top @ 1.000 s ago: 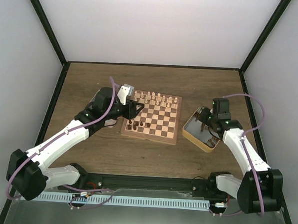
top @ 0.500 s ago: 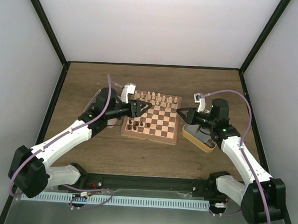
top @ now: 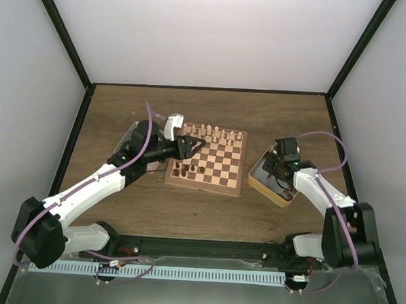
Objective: Set up the chess pieces on the board
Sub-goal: Pick up the chess piece from the storage box.
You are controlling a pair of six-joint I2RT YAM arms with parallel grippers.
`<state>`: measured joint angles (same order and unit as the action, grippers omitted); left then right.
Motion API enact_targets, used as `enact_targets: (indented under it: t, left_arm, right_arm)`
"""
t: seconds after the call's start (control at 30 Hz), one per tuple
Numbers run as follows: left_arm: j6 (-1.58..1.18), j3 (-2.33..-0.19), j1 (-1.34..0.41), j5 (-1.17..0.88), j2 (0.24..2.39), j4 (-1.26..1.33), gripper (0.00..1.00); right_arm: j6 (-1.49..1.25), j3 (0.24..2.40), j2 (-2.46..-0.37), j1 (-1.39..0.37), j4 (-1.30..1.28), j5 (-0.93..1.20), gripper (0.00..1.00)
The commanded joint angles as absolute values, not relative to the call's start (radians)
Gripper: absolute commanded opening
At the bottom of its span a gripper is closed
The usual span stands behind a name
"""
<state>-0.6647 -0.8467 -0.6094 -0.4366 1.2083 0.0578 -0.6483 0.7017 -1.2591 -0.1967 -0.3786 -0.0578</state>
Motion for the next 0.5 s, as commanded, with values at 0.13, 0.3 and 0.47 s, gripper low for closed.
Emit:
enact_targets:
  t: [0.13,0.3,0.47]
  left_arm:
    - [-0.629,-0.835,-0.612,-0.413,1.213,0.048,0.55]
    - [-0.626,-0.836,-0.612,-0.407,1.215,0.042,0.55]
    - [-0.618,-0.84,-0.612,-0.405,1.225,0.036,0.55]
  right_arm:
    - [-0.654,0.754,-1.452,-0.187,-0.366,-0.131,0.43]
    - [-0.669,0.761,-1.499,-0.187,-0.364,-0.176,0.4]
    - [-0.655,0.768,-1.561,-0.184,-0.323,-0.176,0.37]
